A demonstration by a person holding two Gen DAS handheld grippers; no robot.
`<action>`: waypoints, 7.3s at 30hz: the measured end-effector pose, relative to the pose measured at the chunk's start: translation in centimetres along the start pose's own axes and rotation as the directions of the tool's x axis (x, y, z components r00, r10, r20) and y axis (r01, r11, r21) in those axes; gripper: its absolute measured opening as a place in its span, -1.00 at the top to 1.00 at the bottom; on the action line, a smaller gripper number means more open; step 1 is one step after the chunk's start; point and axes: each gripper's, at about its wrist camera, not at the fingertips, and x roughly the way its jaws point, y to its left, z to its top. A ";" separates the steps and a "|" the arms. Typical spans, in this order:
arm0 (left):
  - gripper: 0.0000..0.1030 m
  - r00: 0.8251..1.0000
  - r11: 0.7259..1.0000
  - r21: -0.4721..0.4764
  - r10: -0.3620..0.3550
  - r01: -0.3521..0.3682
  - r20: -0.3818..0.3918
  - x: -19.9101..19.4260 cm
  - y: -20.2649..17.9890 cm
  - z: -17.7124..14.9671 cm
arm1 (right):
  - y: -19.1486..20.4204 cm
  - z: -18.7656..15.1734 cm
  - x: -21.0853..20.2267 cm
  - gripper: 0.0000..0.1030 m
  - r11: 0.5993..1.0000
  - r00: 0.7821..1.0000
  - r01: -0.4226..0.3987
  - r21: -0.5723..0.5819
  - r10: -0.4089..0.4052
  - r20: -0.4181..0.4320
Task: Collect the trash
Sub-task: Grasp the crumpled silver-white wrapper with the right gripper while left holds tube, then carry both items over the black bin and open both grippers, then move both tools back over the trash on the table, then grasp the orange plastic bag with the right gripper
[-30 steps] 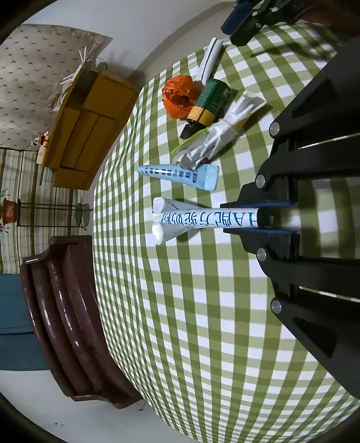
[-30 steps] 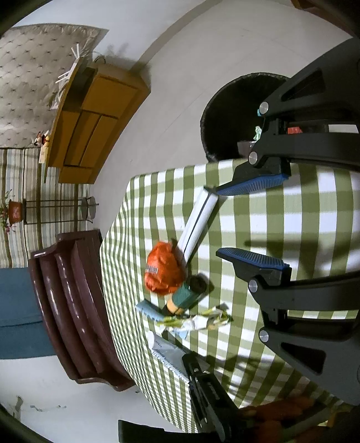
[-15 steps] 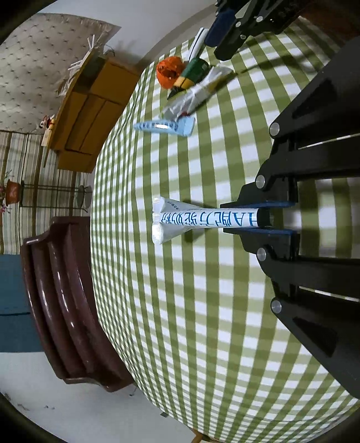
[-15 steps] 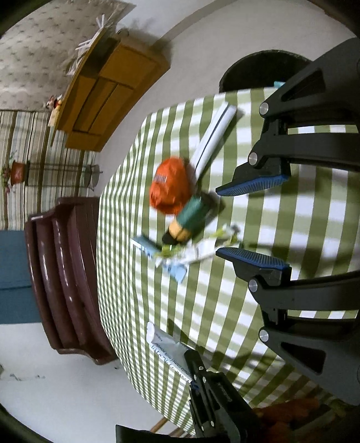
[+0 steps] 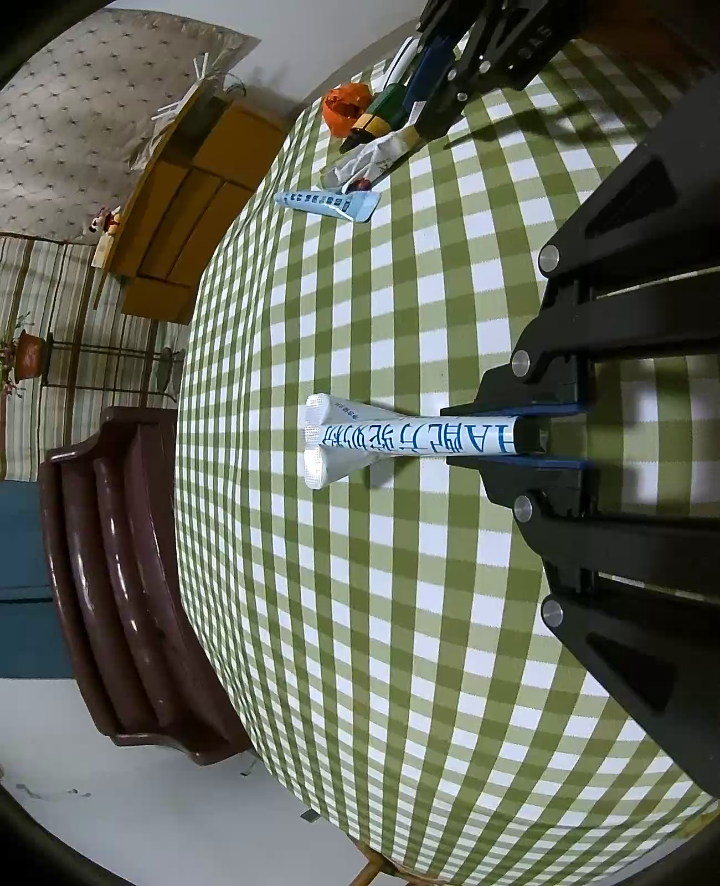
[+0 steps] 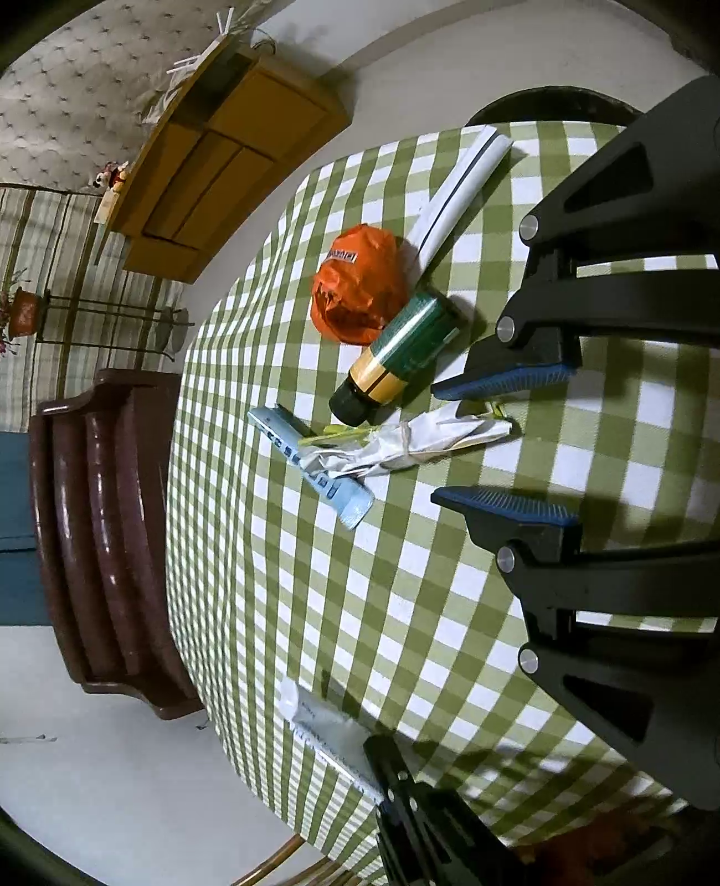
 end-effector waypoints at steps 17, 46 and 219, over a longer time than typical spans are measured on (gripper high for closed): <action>0.79 1.000 1.000 -0.004 -0.016 0.016 0.005 -1.0 0.5 -1.1 | 1.8 -0.5 -0.4 0.67 1.000 1.000 -0.012 -0.008 0.012 0.007; 0.79 0.977 0.971 0.142 -0.204 0.193 0.068 -4.8 -11.7 -1.4 | -9.0 -5.8 -10.5 0.68 0.973 0.977 0.148 0.178 -0.172 0.127; -0.30 0.997 0.994 0.087 -0.068 0.065 0.032 3.7 -10.8 5.6 | -9.4 2.6 -1.5 0.06 0.978 0.989 0.071 0.197 -0.094 0.111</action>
